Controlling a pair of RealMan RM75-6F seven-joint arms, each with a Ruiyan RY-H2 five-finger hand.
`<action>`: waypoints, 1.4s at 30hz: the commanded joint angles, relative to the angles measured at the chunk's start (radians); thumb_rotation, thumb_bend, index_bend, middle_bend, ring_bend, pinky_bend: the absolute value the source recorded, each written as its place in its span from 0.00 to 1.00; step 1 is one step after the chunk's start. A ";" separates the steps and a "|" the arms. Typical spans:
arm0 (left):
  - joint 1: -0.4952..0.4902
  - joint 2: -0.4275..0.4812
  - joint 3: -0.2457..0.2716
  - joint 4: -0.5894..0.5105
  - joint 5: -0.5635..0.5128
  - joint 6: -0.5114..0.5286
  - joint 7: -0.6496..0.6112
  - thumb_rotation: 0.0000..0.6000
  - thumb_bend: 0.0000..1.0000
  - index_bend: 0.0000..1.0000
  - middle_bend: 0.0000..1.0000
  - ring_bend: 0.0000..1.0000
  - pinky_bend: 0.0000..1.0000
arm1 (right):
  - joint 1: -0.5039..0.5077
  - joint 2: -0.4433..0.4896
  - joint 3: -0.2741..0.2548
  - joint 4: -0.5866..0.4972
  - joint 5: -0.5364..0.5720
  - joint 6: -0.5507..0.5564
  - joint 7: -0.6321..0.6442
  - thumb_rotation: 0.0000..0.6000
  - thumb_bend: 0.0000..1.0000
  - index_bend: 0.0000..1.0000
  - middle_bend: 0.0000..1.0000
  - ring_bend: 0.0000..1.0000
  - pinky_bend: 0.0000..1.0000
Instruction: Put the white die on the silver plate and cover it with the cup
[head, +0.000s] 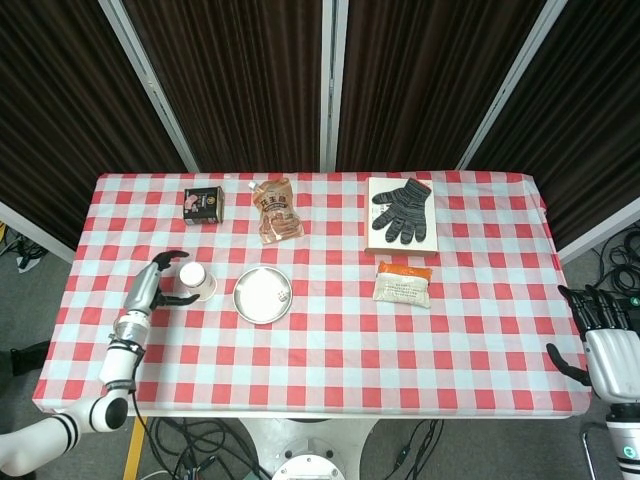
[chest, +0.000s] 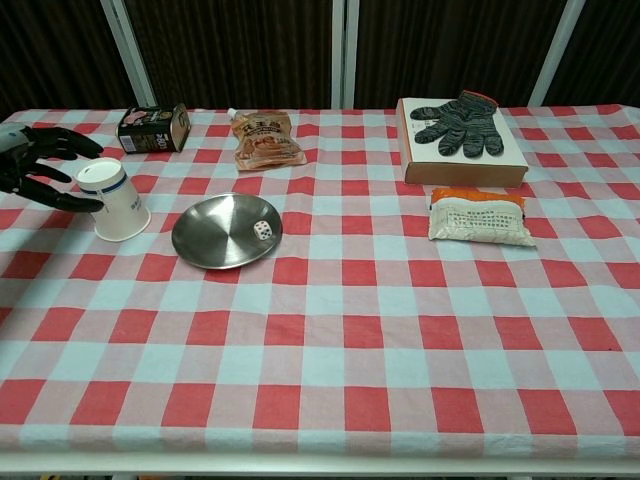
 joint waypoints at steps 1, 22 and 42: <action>-0.012 -0.008 -0.005 0.012 0.023 -0.035 -0.057 1.00 0.09 0.25 0.16 0.09 0.20 | 0.000 -0.001 0.000 -0.003 0.002 -0.002 -0.004 1.00 0.22 0.08 0.16 0.00 0.07; -0.019 -0.030 -0.027 0.037 0.073 -0.028 -0.147 1.00 0.13 0.51 0.25 0.15 0.21 | -0.004 0.005 -0.002 -0.026 -0.002 0.004 -0.026 1.00 0.22 0.08 0.16 0.00 0.07; -0.186 -0.118 -0.044 -0.054 0.090 -0.092 0.056 1.00 0.11 0.51 0.25 0.15 0.19 | 0.009 -0.003 0.001 -0.004 0.018 -0.029 -0.009 1.00 0.22 0.08 0.16 0.00 0.07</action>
